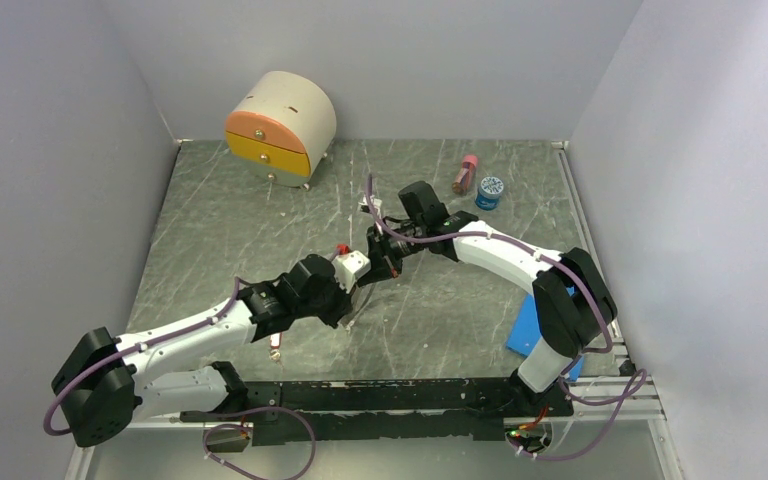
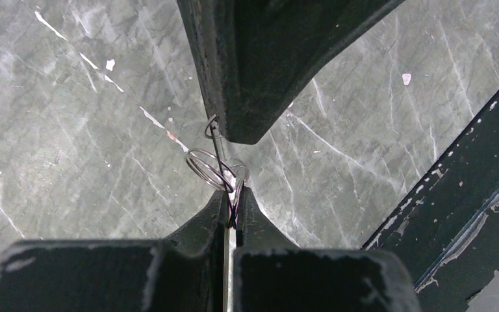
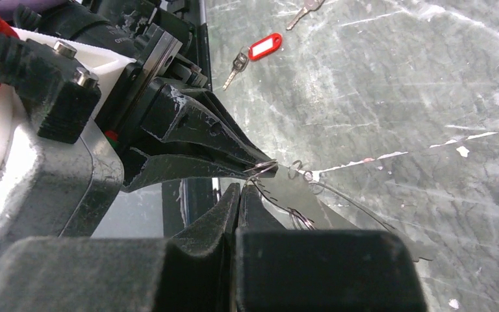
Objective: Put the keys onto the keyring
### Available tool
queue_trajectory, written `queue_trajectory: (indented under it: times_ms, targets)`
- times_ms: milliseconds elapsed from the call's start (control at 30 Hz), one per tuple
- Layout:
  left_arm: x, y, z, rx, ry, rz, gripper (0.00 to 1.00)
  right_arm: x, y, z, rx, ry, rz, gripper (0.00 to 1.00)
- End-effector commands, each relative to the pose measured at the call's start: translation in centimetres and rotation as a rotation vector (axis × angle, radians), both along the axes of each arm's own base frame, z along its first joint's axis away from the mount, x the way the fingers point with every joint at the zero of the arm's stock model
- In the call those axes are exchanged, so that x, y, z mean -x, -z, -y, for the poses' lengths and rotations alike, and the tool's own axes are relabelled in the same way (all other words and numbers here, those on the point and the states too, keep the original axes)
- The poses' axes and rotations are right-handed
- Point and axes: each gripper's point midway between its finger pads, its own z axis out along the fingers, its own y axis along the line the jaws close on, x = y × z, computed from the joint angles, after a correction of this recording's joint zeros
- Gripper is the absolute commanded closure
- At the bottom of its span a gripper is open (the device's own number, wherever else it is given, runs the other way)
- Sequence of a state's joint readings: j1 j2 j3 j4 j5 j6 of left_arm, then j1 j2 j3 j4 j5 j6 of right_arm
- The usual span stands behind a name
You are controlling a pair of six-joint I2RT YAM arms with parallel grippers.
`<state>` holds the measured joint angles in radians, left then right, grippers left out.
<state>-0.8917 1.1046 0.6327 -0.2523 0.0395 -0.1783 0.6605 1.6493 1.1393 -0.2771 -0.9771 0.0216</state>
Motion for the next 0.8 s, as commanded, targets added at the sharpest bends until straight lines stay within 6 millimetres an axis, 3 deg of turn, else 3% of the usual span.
queue_trajectory:
  times_ms: [0,767]
  targets:
    - [-0.1,-0.3,0.2,0.0,0.004,0.009,0.97,-0.1,-5.1,-0.7,-0.181,-0.036,0.038,1.0]
    - [-0.5,-1.6,1.4,0.062,0.076,0.095,0.97,-0.2,-6.7,-0.2,-0.378,-0.026,-0.143,1.0]
